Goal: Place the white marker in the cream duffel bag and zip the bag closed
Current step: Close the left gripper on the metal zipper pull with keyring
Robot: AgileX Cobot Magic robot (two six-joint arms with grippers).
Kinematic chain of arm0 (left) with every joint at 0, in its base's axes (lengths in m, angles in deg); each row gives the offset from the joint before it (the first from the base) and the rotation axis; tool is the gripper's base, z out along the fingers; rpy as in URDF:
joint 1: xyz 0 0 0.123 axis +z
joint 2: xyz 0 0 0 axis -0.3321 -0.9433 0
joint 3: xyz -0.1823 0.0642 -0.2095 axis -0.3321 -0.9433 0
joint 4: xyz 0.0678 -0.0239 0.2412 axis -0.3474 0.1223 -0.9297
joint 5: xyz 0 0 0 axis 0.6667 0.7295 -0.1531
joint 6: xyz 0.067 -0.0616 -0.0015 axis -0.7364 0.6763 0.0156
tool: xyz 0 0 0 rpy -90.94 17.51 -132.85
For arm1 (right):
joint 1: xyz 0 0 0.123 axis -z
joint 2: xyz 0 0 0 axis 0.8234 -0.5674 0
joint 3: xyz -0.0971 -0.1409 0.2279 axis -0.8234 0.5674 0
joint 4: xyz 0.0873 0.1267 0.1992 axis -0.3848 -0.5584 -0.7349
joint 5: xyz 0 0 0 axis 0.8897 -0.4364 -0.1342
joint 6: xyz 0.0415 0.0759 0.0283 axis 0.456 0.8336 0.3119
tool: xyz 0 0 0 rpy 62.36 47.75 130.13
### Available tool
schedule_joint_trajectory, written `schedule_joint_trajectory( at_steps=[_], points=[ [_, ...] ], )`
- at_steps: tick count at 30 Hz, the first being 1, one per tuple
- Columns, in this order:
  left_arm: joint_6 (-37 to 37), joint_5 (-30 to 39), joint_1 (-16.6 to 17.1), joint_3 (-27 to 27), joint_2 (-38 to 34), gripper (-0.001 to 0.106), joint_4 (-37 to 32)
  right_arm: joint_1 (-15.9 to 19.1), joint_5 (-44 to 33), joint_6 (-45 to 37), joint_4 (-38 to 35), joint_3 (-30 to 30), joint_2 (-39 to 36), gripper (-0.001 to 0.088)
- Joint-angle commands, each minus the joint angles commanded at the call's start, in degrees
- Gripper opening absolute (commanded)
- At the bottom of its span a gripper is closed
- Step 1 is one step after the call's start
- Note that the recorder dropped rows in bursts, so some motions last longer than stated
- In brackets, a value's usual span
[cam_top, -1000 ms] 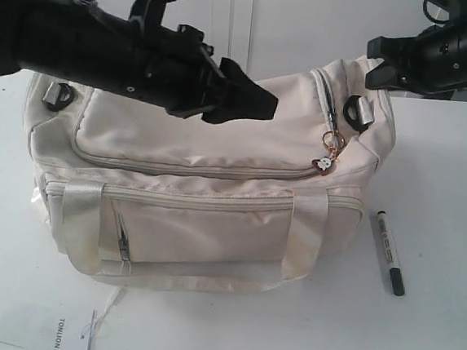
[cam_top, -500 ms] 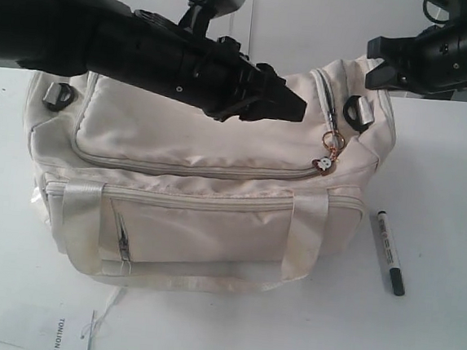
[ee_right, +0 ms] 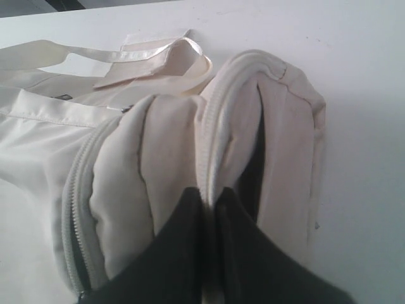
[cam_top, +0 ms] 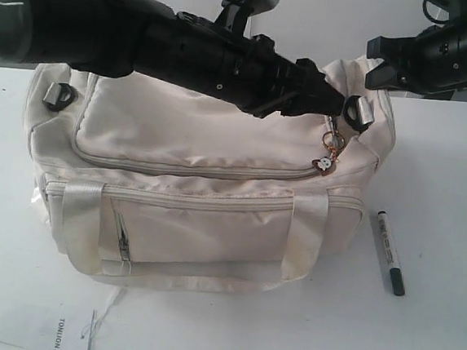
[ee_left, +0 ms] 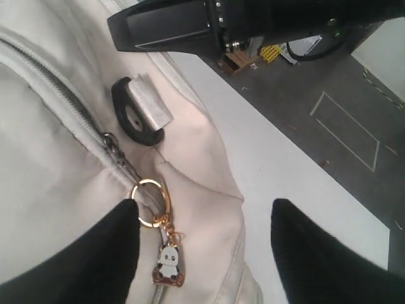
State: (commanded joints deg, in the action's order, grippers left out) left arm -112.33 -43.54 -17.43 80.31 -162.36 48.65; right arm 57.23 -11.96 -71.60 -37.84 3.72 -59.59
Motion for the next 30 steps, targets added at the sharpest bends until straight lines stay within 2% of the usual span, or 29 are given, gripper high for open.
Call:
schedule_joint_trajectory(
  at_steps=[7,20,30],
  points=[
    [2.8,-1.0,0.0,0.7,-1.7,0.064,0.0,0.0,0.0,0.0,0.0,0.0,0.0,0.0],
    [7.6,-4.0,-2.2,0.7,-5.8,0.063,0.2,0.0,0.1,0.0,-0.1,0.0,0.0,0.0],
    [8.0,-7.1,-2.2,0.8,-7.4,0.063,2.7,0.0,0.4,0.0,0.0,0.0,0.0,0.0]
  ],
)
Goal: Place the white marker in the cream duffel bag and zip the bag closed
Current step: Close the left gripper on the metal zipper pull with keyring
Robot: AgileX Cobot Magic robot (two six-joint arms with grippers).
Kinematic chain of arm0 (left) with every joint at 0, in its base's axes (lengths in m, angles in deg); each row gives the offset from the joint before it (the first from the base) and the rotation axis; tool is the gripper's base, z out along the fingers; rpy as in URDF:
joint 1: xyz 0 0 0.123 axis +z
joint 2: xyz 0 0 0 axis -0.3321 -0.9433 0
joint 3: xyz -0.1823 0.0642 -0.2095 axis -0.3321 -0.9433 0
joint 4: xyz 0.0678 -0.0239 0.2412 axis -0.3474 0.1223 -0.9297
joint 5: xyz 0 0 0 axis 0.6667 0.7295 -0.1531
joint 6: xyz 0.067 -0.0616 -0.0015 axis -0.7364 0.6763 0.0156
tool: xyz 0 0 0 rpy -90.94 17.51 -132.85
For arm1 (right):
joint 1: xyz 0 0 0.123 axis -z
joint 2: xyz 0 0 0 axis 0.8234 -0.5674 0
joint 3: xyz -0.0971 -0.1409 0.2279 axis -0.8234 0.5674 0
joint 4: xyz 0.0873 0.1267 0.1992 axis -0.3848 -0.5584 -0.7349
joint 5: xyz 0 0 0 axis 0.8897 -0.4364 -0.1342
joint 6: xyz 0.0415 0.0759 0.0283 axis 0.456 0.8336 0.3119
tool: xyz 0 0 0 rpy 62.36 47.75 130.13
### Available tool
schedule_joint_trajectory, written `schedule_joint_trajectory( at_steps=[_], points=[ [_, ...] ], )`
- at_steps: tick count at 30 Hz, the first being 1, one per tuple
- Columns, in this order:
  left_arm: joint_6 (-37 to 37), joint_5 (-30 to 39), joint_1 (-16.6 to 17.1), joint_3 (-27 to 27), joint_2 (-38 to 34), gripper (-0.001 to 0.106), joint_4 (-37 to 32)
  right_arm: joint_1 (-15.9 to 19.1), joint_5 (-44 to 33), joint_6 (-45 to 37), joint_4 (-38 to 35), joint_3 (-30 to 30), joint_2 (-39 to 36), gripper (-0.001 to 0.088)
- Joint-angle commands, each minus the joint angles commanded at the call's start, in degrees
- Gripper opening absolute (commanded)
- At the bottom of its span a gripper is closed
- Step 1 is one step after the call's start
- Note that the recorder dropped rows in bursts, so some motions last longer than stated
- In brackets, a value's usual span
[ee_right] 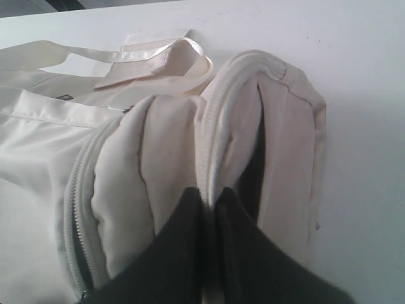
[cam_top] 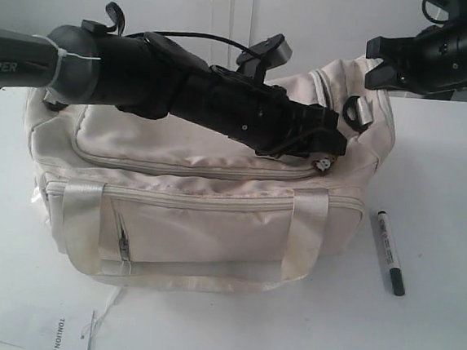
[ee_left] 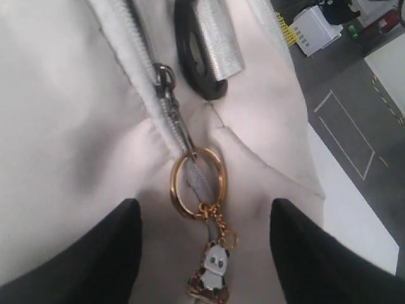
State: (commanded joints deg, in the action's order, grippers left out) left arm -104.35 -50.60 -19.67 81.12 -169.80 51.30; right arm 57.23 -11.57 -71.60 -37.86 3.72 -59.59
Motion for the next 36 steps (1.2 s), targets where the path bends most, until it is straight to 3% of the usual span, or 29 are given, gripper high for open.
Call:
schedule_joint_trajectory(
  at_steps=[4,12,14,16,17,18,19,36],
  points=[
    [0.0,-0.6,0.0,0.0,0.0,0.063,3.7,0.0,0.0,0.0,0.0,0.0,0.0,0.0],
    [0.0,-2.6,-1.6,0.0,-0.5,0.063,4.1,0.0,0.0,0.0,0.0,0.0,0.0,0.0],
    [0.0,-2.9,-1.6,0.0,-1.1,0.058,4.4,0.0,0.0,0.0,0.0,0.0,0.0,0.0],
    [0.0,-3.9,-1.6,0.0,-1.1,0.037,4.1,0.0,0.0,0.0,0.0,0.0,0.0,0.0],
    [0.0,-4.4,-1.6,0.0,-1.1,0.017,4.1,0.0,0.0,0.0,0.0,0.0,0.0,0.0],
    [0.0,-4.4,-1.6,0.0,-1.1,0.005,4.1,0.0,0.0,-0.2,0.0,0.0,0.0,0.0],
    [-0.2,-5.2,-1.6,0.0,-1.1,0.0,3.9,0.0,0.0,-0.6,0.0,0.0,0.0,0.0],
    [-0.1,-5.1,-1.6,0.0,3.9,0.0,2.1,0.0,0.3,-0.6,0.0,0.0,0.0,0.0]
  ],
)
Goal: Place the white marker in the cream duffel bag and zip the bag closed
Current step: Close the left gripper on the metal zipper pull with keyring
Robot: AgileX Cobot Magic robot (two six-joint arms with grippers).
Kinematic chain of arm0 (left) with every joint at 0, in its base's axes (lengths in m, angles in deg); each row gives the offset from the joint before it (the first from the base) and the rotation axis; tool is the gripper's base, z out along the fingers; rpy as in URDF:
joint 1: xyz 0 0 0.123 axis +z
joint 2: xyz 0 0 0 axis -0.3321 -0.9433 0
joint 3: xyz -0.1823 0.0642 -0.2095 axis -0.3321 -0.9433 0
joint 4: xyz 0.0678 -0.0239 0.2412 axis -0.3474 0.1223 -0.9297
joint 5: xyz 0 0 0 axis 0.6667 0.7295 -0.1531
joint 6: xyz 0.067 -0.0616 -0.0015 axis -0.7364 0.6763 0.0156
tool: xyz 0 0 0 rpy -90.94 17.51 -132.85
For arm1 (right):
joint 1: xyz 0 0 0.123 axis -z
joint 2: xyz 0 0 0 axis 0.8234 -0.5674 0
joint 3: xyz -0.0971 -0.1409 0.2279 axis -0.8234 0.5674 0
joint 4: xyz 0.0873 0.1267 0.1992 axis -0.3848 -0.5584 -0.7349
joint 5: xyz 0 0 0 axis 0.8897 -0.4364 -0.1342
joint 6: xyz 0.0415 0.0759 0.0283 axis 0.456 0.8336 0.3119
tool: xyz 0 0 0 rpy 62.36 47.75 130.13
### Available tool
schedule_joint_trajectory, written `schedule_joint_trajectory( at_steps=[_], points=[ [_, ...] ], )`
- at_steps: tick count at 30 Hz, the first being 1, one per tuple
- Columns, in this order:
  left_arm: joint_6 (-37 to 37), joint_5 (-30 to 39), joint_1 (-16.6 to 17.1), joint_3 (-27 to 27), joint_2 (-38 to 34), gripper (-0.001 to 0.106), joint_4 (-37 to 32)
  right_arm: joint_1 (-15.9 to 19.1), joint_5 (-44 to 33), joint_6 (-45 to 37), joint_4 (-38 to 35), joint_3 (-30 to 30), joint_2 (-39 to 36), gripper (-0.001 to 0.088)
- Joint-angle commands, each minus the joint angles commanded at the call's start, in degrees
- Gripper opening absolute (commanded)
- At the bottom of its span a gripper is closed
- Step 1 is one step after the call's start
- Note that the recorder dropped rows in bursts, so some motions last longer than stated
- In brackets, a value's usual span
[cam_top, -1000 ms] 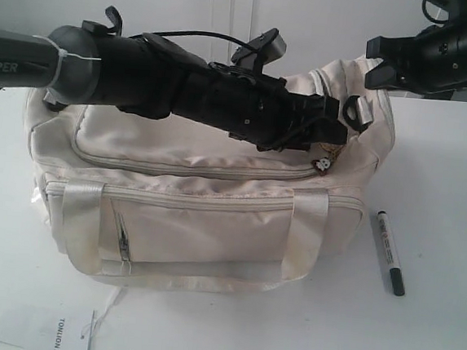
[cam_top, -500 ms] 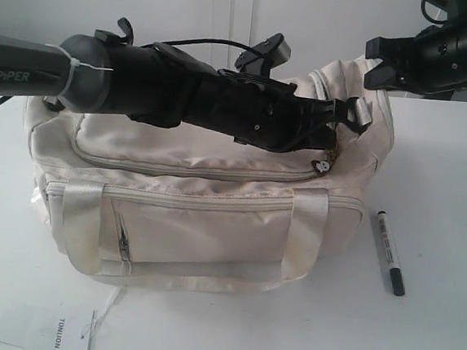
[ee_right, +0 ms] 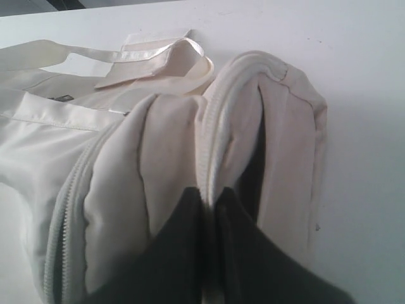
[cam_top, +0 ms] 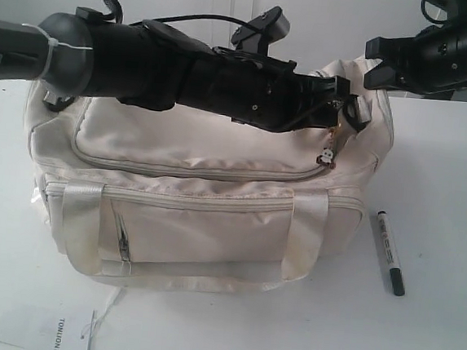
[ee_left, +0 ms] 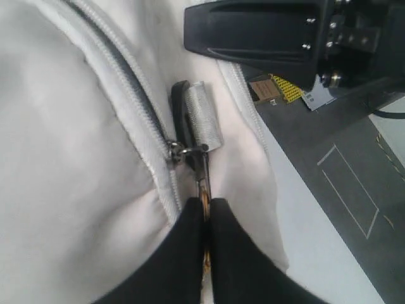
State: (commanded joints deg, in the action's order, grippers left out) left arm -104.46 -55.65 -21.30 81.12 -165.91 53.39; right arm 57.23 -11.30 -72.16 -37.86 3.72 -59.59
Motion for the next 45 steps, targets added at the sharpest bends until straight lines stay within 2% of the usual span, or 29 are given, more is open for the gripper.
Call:
schedule_joint_trajectory(
  at_steps=[6,10,32,37,45],
  points=[
    [0.1,1.7,0.0,0.0,0.2,0.0,-0.4,0.0,0.1,0.0,0.0,0.0,0.0,0.0],
    [-0.4,0.6,0.0,0.0,0.2,0.0,-3.2,0.0,0.1,0.0,0.0,0.0,0.0,0.0],
    [-1.0,-0.4,0.0,0.0,2.1,0.0,-3.5,0.0,1.2,0.1,-0.2,0.0,0.0,0.0],
    [1.4,2.2,0.0,0.0,2.2,0.0,-3.5,0.0,3.7,6.9,-0.2,0.0,0.0,0.0],
    [2.2,7.2,0.0,-0.3,2.3,0.0,-3.5,0.0,5.1,8.8,-0.2,0.0,0.0,0.0]
  ],
)
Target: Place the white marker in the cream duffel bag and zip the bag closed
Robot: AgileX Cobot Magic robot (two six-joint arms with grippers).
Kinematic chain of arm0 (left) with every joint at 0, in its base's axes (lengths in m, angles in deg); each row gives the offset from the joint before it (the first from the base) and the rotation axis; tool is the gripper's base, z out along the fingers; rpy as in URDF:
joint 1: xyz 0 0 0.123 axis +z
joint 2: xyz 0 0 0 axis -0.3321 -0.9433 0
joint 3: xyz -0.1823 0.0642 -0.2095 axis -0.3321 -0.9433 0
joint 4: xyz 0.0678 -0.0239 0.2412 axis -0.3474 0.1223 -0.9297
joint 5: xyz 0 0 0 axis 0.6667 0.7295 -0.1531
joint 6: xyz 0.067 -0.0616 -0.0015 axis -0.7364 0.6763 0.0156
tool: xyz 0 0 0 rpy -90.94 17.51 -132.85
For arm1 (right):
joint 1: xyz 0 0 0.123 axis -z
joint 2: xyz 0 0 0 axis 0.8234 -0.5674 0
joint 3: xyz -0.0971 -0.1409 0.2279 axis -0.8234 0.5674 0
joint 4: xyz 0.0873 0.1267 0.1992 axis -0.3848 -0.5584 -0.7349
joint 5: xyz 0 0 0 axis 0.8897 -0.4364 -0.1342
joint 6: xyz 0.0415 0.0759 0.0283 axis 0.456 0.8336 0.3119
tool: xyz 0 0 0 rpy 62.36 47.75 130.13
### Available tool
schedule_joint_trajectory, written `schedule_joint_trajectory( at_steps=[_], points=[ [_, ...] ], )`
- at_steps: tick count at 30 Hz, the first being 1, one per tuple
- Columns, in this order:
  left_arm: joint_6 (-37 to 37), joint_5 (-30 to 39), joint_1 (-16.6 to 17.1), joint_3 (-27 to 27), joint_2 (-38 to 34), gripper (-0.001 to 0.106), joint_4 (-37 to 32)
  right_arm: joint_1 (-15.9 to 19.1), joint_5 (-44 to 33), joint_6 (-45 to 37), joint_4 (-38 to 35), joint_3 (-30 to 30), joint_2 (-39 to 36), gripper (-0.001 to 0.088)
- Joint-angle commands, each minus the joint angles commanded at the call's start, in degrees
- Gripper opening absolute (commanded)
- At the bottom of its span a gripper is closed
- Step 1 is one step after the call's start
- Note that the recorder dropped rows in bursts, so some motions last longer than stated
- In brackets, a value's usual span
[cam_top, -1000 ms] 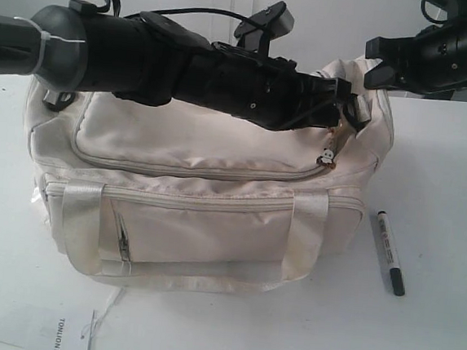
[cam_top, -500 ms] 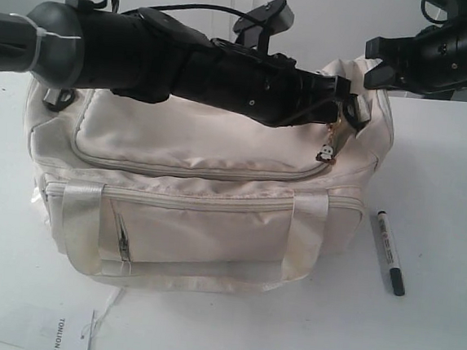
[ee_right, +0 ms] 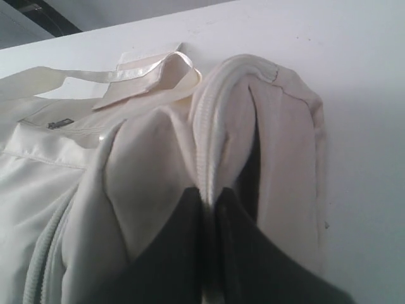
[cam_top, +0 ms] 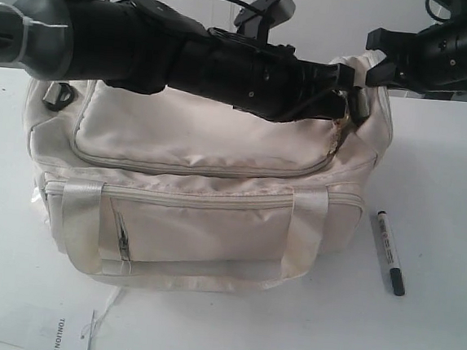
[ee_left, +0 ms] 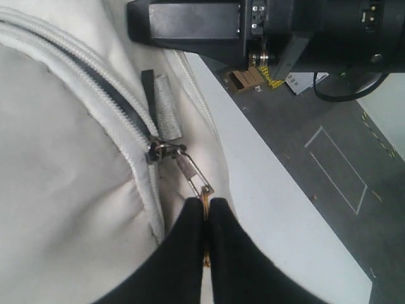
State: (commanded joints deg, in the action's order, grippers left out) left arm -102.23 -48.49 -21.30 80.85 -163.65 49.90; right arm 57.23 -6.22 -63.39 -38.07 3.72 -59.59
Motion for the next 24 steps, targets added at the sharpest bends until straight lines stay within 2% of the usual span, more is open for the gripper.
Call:
schedule_joint_trajectory(
  at_steps=[6,8,14,17,24],
  points=[
    [-1.9,-4.1,0.0,0.0,0.0,0.0,-2.4,0.0,-3.9,-3.9,0.3,-0.1,0.5,0.0017],
    [-2.1,-6.5,0.0,0.0,0.0,0.0,-3.1,0.0,-4.5,-5.2,0.4,-0.2,1.3,0.0089],
    [-2.3,-11.0,0.0,0.0,0.0,0.0,-3.1,0.0,-5.5,-6.5,0.7,-0.3,1.6,0.0393],
    [-2.3,-11.0,0.0,0.0,0.0,0.0,-3.1,0.0,-6.7,-6.5,0.9,-1.0,2.4,0.0471],
    [-2.3,-9.9,0.0,0.0,0.0,0.0,-3.1,-0.2,-8.7,-6.5,0.4,-3.7,7.5,0.0476]
  ],
)
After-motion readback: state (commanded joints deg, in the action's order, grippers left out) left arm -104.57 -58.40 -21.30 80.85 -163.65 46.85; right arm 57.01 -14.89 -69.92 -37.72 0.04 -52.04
